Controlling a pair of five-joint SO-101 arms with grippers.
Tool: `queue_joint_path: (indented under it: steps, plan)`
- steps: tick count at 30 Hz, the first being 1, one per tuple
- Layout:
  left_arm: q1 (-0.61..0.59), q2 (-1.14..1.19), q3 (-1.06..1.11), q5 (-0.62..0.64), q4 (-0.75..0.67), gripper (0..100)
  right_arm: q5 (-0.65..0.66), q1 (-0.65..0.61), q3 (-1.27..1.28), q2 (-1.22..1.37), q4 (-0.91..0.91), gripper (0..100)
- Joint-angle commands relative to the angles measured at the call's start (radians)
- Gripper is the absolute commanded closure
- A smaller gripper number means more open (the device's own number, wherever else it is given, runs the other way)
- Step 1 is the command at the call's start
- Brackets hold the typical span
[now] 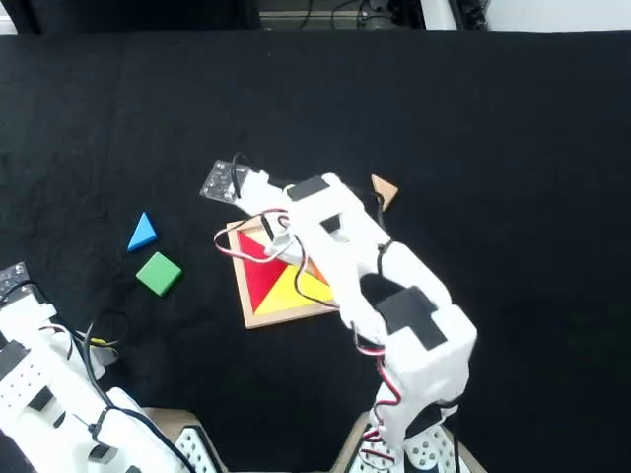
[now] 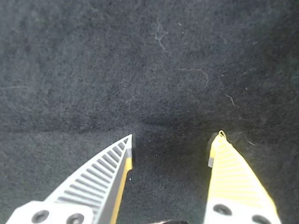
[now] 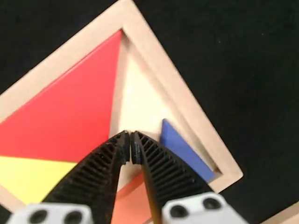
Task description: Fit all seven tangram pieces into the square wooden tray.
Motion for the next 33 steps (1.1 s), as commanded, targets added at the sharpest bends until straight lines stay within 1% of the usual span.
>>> queue_joint_path:
  steps: [1, 7, 12, 23, 30, 33]
  plan:
    - [0.013, -0.009, -0.004, -0.005, -0.017, 73, 0.000, 0.044, -0.125, 0.054, 0.029, 98.7]
    - [0.013, -0.009, -0.004, -0.005, -0.017, 73, 0.000, 0.104, -0.188, 0.071, 0.094, 98.7]
    - [0.013, -0.009, -0.004, -0.005, -0.017, 73, 0.000, 0.127, -0.203, 0.071, 0.100, 98.7]
    - [0.013, -0.009, -0.004, -0.005, -0.017, 73, 0.000, 0.080, -0.196, 0.071, 0.103, 98.7]
    - [0.013, -0.009, -0.004, -0.005, -0.017, 73, 0.000, 0.089, -0.202, 0.070, 0.216, 98.7]
    - [0.013, -0.009, -0.004, -0.005, -0.017, 73, 0.000, 0.089, -0.194, 0.030, 0.244, 98.7]
